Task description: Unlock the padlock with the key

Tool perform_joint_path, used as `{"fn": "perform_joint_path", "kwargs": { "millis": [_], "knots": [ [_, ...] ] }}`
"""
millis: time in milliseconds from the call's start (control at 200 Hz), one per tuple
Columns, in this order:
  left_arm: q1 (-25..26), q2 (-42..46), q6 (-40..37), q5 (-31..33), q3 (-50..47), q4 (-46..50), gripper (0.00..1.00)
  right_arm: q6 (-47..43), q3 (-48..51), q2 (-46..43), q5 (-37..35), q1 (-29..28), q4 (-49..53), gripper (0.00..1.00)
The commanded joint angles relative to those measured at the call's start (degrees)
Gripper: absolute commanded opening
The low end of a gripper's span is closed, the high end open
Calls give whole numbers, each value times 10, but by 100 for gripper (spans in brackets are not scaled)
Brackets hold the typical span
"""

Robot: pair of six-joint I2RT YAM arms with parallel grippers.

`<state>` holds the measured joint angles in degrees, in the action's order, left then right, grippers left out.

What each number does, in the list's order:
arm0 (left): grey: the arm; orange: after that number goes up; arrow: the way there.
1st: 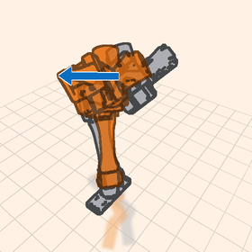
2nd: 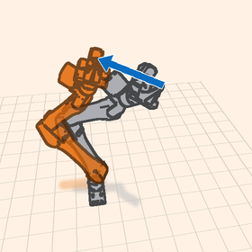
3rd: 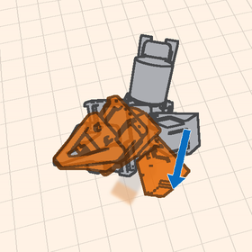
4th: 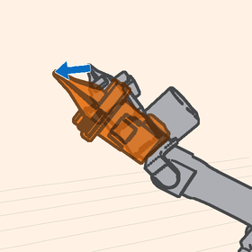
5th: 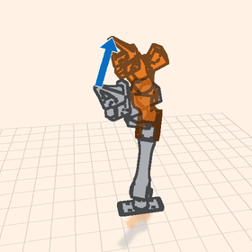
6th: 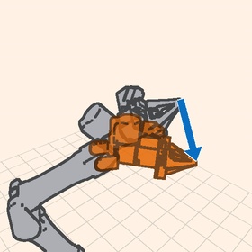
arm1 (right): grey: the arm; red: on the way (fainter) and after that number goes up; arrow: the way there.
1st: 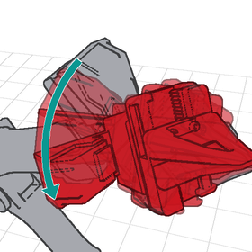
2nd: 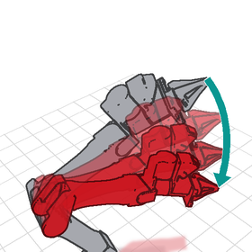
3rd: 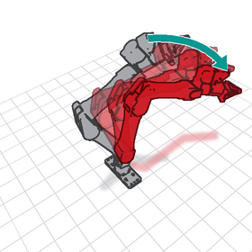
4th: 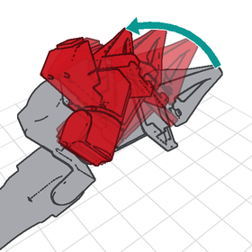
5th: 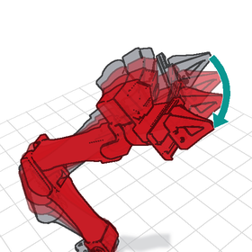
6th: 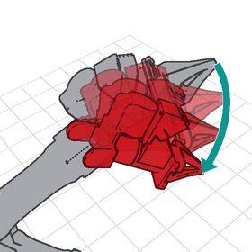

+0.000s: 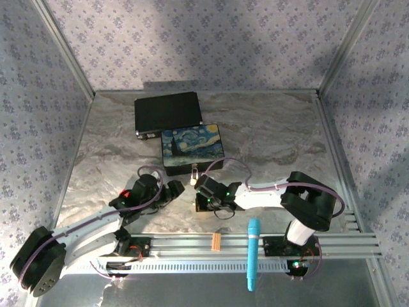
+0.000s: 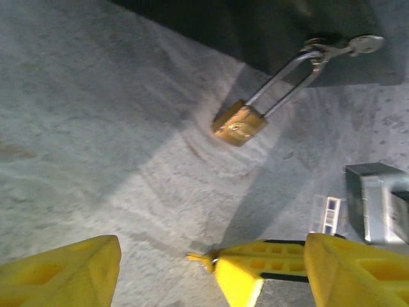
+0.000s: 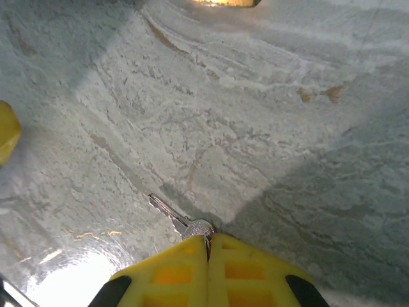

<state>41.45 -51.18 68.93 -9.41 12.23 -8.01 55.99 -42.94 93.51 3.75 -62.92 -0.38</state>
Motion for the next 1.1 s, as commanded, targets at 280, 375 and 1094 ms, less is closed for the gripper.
{"fn": "perform_joint_path", "kwargs": {
  "millis": [280, 375, 1094],
  "knots": [
    [40, -28, 73, 60, -3, -131, 65, 42, 50, -56, 46, 43, -141, 0],
    [57, -35, 81, 76, -1, -131, 64, 33, 47, -78, 33, 44, -128, 0],
    [85, -46, 79, 94, 8, -173, 0, -11, 41, -120, 90, 62, -147, 27]
  ]
}}
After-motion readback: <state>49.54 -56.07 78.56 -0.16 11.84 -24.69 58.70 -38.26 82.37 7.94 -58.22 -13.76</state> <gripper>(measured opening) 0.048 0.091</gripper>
